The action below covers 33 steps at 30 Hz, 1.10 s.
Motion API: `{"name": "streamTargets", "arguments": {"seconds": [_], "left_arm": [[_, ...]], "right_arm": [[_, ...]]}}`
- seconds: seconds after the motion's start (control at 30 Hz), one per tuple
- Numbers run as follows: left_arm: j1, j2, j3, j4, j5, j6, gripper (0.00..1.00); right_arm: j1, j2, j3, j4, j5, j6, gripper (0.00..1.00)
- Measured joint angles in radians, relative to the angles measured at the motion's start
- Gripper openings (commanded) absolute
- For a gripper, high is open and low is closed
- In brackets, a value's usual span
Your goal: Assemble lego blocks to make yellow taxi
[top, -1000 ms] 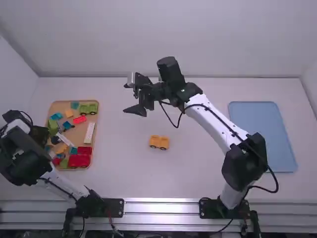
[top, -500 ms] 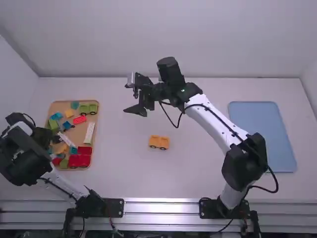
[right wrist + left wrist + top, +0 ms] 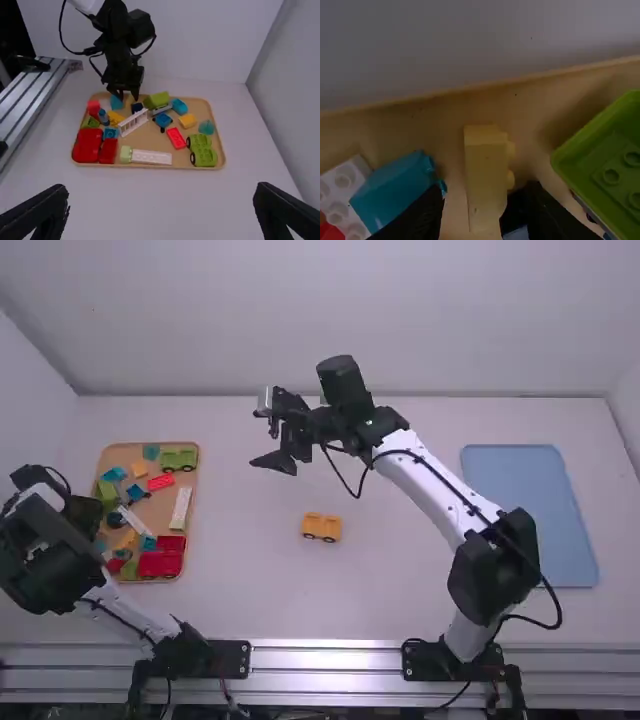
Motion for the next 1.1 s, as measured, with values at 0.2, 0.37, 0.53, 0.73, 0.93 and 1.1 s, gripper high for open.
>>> {"name": "streamTargets", "arguments": {"seconds": [0.2,0.37,0.53,0.73,0.93,1.1], "left_arm": [[-0.014,0.048,0.0,0.014,0.0,0.0,0.4],[-0.025,0.072,0.0,0.02,-0.011,-0.003,0.31],[-0.025,0.072,0.0,0.03,-0.011,-0.003,0.32],[-0.025,0.072,0.0,0.044,-0.013,-0.008,0.4],[-0.025,0.072,0.0,0.04,-0.034,-0.03,0.29],[-0.025,0.072,0.0,0.045,-0.034,-0.03,0.18]], "right_arm": [[0.0,0.0,0.0,0.0,0.005,0.0,0.99],[0.0,0.0,0.0,0.001,0.005,0.0,0.99],[0.0,0.0,0.0,0.001,0.006,0.001,0.99],[-0.011,0.0,0.0,0.0,0.005,0.0,0.99],[-0.017,0.0,0.0,-0.003,0.005,0.001,0.99],[-0.017,0.0,0.0,-0.003,0.005,0.0,0.99]]}}
